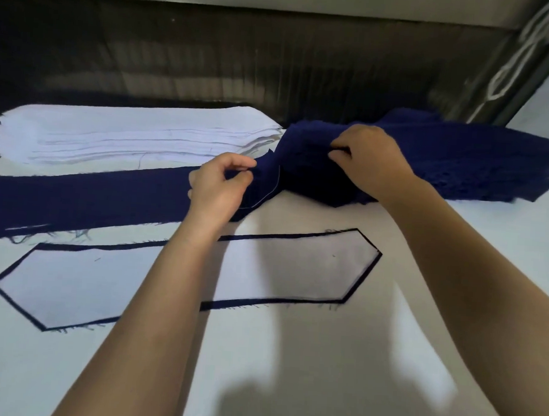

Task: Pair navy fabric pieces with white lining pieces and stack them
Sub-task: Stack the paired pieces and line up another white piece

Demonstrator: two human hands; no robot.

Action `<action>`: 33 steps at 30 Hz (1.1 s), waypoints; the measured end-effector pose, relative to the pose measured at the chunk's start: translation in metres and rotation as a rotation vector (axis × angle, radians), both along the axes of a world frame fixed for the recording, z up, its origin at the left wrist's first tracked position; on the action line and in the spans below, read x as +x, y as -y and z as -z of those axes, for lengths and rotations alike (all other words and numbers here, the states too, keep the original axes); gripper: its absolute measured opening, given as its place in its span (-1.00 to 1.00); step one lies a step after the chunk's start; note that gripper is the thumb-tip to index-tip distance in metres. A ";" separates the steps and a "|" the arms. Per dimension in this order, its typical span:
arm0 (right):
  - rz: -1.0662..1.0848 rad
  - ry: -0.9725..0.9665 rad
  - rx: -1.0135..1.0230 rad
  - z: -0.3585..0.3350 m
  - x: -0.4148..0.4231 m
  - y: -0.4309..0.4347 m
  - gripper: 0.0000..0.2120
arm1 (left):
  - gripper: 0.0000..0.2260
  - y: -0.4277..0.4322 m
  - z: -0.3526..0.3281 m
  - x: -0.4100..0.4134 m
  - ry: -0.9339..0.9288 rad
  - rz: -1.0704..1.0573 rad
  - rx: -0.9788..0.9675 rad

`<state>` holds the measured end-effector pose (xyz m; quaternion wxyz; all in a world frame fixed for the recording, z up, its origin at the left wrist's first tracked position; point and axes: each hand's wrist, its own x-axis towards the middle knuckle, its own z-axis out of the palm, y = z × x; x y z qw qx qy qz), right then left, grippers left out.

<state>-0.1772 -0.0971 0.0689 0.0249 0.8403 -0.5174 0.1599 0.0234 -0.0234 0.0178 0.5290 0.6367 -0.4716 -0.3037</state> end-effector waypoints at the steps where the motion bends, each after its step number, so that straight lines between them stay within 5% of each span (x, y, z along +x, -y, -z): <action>1: 0.012 0.022 -0.003 0.000 0.000 0.001 -0.74 | -0.85 0.000 0.002 -0.002 0.001 0.004 -0.006; 6: 0.064 0.153 0.011 0.002 -0.001 0.005 -0.79 | -0.72 -0.002 0.015 -0.001 0.045 -0.057 -0.070; 11: 0.159 0.489 0.089 0.005 -0.007 0.007 -0.93 | -0.71 -0.009 0.024 0.001 0.016 -0.104 -0.113; 19: 0.191 0.771 0.075 0.004 -0.008 0.006 -0.84 | -0.70 -0.014 0.023 -0.005 0.083 -0.114 -0.251; 24: 0.213 0.671 -0.273 0.002 0.006 -0.008 -0.85 | -0.77 -0.019 0.007 -0.013 0.095 -0.089 -0.369; 29: 0.044 0.482 -0.453 -0.001 0.035 -0.036 -0.79 | -0.77 -0.023 -0.021 -0.028 0.146 0.192 -0.357; 33: -0.142 0.365 -0.565 0.005 0.057 -0.058 -0.86 | -0.57 -0.028 -0.034 -0.026 0.162 0.337 -0.262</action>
